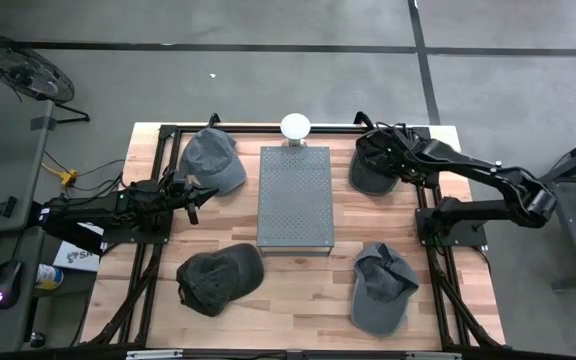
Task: Pick & Place hat
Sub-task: Put the top black cap on the shelf
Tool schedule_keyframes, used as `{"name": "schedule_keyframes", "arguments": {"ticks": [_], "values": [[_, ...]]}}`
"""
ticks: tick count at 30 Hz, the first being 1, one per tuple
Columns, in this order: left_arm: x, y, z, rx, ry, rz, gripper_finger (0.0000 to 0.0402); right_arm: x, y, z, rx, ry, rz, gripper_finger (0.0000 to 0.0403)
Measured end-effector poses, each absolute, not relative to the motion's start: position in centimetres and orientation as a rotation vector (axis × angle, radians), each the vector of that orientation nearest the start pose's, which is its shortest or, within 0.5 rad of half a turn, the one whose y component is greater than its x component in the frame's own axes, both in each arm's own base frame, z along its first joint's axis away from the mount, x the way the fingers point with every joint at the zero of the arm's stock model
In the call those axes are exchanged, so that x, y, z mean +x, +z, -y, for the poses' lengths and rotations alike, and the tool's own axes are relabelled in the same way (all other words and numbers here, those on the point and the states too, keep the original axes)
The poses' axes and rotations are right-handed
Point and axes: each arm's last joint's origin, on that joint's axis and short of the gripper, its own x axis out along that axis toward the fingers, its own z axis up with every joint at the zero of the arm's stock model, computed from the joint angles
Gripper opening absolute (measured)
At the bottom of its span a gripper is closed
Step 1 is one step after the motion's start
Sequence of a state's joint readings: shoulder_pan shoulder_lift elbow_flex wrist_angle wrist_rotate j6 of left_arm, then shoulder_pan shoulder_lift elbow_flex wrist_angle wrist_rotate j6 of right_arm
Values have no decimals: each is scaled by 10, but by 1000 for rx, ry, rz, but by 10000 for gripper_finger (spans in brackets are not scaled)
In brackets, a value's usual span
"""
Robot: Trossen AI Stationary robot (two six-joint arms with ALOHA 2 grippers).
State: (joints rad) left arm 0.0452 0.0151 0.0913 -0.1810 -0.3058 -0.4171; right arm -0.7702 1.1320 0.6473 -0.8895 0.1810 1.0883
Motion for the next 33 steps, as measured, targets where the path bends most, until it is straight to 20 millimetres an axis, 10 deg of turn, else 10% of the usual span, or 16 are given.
{"name": "schedule_keyframes", "arguments": {"ticks": [18,33], "values": [[90,176,-13,-398,371,-29,1,117,154,132,1277,-1494,-724,226],[90,176,-13,-399,371,-29,1,119,164,133,1194,-1386,-735,42]]}}
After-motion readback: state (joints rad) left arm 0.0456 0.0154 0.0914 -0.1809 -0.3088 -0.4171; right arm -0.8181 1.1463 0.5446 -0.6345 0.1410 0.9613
